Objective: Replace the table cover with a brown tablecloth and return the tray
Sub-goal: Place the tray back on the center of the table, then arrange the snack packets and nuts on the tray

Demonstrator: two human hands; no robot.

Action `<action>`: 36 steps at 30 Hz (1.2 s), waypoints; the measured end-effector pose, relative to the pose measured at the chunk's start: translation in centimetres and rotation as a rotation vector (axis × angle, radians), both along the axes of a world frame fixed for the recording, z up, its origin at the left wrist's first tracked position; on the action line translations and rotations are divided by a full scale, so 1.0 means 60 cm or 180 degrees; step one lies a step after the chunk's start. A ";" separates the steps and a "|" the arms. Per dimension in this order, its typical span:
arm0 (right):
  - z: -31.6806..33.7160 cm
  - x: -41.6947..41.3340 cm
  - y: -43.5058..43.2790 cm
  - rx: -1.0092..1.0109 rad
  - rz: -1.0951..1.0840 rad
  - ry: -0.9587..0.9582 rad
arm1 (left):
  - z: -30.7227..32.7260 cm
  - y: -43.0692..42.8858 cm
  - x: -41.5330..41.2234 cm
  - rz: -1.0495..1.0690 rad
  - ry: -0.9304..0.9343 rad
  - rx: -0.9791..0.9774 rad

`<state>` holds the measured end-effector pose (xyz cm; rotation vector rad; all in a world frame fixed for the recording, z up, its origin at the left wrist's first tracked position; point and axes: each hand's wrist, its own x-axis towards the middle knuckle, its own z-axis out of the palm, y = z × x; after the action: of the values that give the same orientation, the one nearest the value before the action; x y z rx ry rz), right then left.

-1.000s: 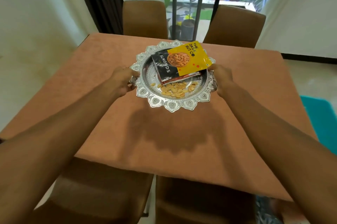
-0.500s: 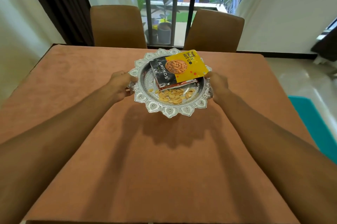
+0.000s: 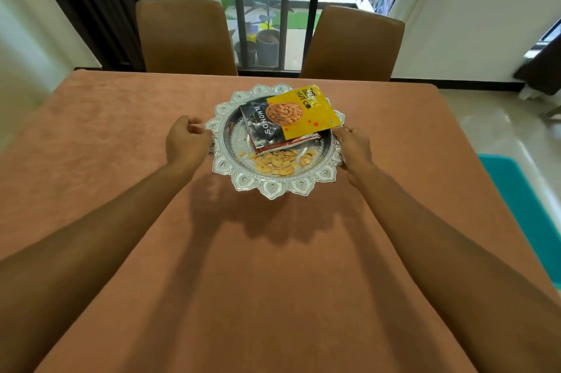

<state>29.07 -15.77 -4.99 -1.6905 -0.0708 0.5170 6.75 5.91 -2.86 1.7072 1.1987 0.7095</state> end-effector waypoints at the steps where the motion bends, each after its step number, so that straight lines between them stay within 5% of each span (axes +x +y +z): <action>1: -0.002 -0.004 -0.004 0.0067 -0.0065 0.0001 | -0.002 -0.002 -0.006 -0.0014 0.0069 0.0553; 6: -0.003 -0.026 -0.029 -0.0013 -0.0141 -0.0190 | 0.015 -0.029 0.011 -0.0892 0.0243 0.2011; 15: -0.023 -0.048 -0.036 -0.0277 0.0040 -0.0545 | 0.043 -0.130 0.168 -0.2249 0.1772 0.2271; 18: -0.028 -0.056 -0.031 -0.0322 0.0039 -0.0578 | 0.034 -0.132 0.198 -0.2278 0.2382 0.2148; 24: -0.032 -0.055 -0.030 -0.0500 -0.0017 -0.0576 | 0.039 -0.131 0.212 -0.2223 0.2706 0.2485; 29: -0.022 -0.062 -0.031 -0.0732 0.0013 -0.0690 | 0.056 -0.117 0.191 -0.2175 0.2064 0.2591; 36: 0.002 -0.071 -0.036 -0.1083 -0.0089 -0.0966 | 0.116 -0.068 0.154 -0.1710 0.0419 0.1268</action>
<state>24.80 -17.94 -4.85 -2.0912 -0.1874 0.2560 15.97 1.84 4.08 2.3115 0.6479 0.5264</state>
